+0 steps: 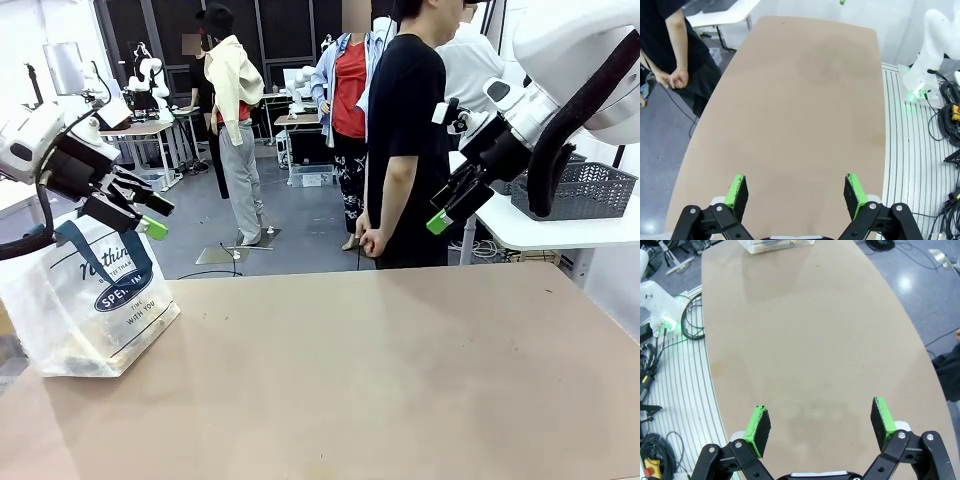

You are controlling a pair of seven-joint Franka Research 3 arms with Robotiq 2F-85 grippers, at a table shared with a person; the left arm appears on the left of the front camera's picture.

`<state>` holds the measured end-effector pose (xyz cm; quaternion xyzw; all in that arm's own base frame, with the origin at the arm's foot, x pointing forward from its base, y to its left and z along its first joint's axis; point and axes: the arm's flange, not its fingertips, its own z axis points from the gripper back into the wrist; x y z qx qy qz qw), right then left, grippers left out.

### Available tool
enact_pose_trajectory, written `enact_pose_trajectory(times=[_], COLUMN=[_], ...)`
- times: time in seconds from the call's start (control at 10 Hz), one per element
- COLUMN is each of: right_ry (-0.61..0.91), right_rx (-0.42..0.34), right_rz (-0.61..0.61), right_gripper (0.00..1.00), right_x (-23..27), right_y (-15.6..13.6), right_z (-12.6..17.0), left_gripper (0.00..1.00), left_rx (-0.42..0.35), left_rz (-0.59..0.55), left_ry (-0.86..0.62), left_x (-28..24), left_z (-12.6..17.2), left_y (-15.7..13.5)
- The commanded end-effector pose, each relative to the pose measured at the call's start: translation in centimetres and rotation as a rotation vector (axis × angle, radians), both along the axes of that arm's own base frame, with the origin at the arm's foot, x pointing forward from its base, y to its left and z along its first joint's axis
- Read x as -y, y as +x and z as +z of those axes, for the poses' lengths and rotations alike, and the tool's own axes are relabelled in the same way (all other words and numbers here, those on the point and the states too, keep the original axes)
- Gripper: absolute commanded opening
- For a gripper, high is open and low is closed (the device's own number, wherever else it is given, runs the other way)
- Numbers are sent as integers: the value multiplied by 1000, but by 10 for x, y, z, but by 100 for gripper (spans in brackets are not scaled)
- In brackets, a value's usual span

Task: Transfer purchased items from the store into the shopping bag.
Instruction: Move the Reusable shopping bag to the right side of the table.

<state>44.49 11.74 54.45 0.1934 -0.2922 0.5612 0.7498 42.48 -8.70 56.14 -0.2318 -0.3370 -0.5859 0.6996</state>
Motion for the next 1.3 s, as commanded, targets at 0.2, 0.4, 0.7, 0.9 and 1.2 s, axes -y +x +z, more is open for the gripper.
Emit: enact_pose_trajectory(times=[0.2,0.4,0.7,0.9,1.2], right_ry=[-14,-14,-14,-14,-14], right_rx=[-13,-13,-13,-13,-13], right_rz=[-12,-12,-12,-12,-12], right_gripper=[100,100,100,100,100], right_x=[-1,-1,-1,-1,-1], right_y=[-1,-1,-1,-1,-1], right_z=[0,0,0,0,0], left_gripper=[100,100,100,100,100], left_rx=[-1,-1,-1,-1,-1], left_rz=[9,9,9,9,9], left_ry=[-20,-20,-20,-20,-20], left_x=[1,1,1,1,1], left_z=[1,1,1,1,1], left_y=[2,2,2,2,2])
